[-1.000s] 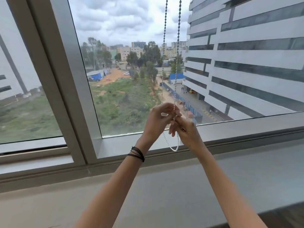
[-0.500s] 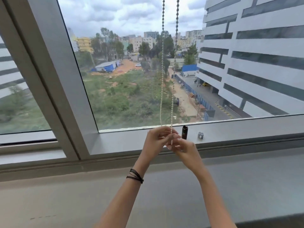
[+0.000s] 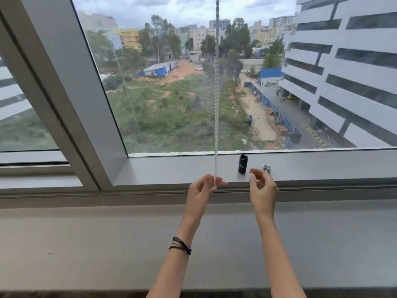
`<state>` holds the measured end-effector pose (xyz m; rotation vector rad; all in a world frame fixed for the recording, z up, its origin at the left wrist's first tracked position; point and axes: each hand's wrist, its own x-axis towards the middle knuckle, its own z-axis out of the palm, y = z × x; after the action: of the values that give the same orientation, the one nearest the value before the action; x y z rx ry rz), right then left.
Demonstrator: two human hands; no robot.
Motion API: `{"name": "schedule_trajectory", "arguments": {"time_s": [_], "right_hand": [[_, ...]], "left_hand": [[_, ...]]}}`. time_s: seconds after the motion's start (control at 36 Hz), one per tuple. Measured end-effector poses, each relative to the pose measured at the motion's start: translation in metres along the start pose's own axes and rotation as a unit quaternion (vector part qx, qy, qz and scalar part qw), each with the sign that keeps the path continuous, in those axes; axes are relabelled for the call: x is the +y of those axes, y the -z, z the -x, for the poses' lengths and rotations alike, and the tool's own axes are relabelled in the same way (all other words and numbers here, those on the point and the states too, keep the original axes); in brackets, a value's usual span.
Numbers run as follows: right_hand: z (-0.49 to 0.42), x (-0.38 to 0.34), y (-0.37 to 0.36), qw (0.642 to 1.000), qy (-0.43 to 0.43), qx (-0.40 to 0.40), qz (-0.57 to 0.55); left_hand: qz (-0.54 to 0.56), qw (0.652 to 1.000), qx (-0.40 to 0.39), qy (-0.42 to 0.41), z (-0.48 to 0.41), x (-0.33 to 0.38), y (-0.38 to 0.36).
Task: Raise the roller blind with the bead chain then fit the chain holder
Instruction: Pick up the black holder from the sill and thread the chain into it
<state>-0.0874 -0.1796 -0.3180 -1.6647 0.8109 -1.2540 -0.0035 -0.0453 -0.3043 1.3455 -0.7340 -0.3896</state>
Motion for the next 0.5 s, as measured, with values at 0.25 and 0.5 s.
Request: {"name": "schedule_trajectory", "arguments": {"time_s": [0.25, 0.5], "right_hand": [[-0.019, 0.006, -0.018, 0.996, -0.006, -0.055, 0.068], [-0.03, 0.01, -0.031, 0.993, 0.01, -0.062, 0.096]], "left_hand": [[-0.039, 0.997, 0.068, 0.007, -0.005, 0.004, -0.009], [-0.078, 0.994, 0.052, 0.046, -0.011, 0.017, -0.004]]}}
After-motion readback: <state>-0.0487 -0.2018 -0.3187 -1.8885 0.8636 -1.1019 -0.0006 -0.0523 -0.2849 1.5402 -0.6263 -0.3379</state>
